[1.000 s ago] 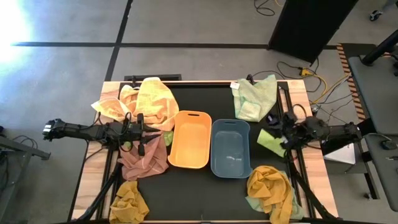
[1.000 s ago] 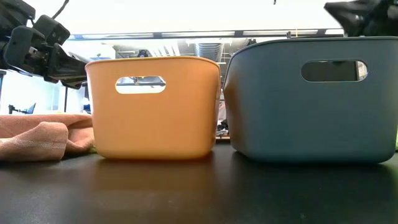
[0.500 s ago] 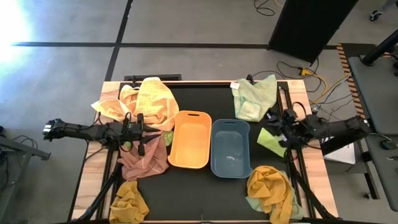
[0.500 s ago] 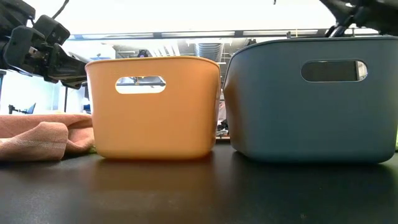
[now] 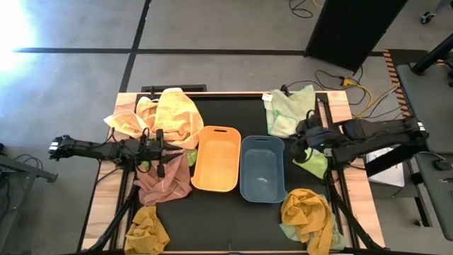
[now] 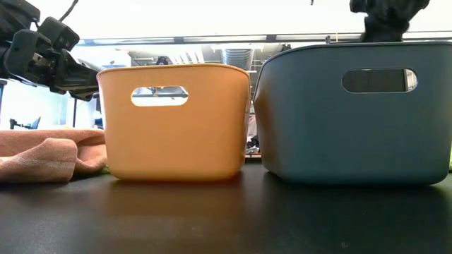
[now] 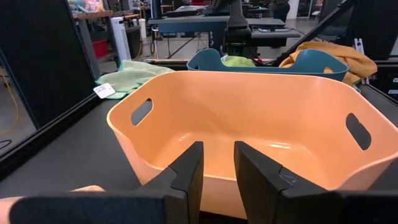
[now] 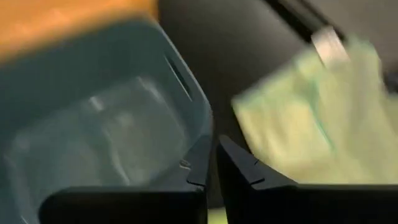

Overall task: Sort towels by color in basket
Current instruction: Put the light green towel into the blue bin, then put the top white towel into the blue bin

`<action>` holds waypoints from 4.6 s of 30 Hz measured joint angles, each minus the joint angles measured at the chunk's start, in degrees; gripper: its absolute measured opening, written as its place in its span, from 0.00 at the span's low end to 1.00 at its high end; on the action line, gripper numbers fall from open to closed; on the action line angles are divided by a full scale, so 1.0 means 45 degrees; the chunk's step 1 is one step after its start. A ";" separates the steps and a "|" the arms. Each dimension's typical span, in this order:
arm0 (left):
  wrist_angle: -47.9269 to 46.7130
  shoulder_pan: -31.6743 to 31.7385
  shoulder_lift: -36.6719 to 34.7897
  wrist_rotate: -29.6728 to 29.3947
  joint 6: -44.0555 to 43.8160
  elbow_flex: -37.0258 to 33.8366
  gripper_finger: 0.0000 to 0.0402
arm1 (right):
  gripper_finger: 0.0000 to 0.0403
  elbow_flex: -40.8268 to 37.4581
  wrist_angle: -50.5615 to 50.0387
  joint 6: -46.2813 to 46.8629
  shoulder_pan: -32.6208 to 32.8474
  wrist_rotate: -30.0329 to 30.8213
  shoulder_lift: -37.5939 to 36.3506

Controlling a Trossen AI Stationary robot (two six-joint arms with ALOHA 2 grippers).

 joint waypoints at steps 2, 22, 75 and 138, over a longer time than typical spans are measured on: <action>0.0000 -0.0003 0.0000 -0.0002 0.0000 0.0000 0.19 | 0.09 0.0463 -0.1709 0.0770 0.0000 -0.0388 0.0633; 0.0000 -0.0003 0.0000 -0.0002 0.0004 0.0000 0.19 | 0.70 -0.2489 -0.2743 -0.0587 0.0670 -0.3205 0.3820; 0.0000 0.0001 0.0034 -0.0002 0.0005 0.0000 0.19 | 0.03 0.4843 -0.3577 0.2642 -0.0219 -0.1195 0.3012; 0.0000 -0.0002 0.0029 -0.0002 0.0005 0.0000 0.19 | 0.50 0.8664 -0.4463 -0.1607 0.0086 0.1141 0.8306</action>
